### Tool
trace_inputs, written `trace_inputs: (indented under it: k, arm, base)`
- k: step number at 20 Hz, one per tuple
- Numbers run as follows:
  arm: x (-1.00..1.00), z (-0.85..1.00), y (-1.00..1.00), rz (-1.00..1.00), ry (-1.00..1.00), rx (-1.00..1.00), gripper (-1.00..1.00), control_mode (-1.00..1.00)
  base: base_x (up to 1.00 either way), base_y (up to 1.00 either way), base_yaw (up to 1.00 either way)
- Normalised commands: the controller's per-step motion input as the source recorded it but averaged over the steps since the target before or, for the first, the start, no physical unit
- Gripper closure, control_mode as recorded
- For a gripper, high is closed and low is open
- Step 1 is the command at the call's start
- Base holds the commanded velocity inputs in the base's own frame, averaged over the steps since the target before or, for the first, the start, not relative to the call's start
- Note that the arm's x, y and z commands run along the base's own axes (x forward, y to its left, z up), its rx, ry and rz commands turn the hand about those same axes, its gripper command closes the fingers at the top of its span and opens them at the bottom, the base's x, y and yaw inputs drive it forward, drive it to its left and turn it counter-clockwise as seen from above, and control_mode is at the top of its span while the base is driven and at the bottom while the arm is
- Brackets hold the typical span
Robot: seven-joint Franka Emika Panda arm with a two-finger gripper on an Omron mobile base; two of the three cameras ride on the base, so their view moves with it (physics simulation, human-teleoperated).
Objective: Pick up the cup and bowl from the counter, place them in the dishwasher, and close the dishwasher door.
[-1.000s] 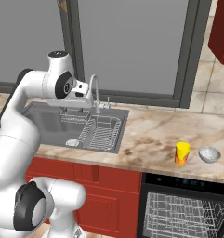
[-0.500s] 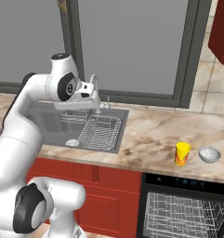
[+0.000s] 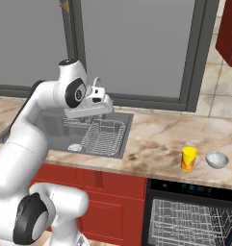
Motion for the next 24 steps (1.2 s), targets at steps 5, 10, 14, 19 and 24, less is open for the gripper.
trace_inputs:
  k: [5,10,14,19,24]
  arm:
    - [0.0,-0.07,-0.4,0.01,0.0,-0.04,-1.0,-1.0]
    - [0.0,-0.08,-0.4,0.0,0.0,-0.01,-1.0,-1.0]
    - [0.0,-0.07,-0.44,0.0,0.0,-0.02,-1.0,-1.0]
    - [0.0,-0.08,-0.42,0.0,-0.02,-0.02,-1.0,-1.0]
    - [0.0,-0.15,-0.42,0.0,-0.05,0.0,-1.0,-1.0]
  base:
    - [0.0,0.0,0.0]
    - [0.0,0.0,0.0]
    - [0.0,0.0,0.0]
    - [0.0,0.0,0.0]
    - [0.0,0.0,0.0]
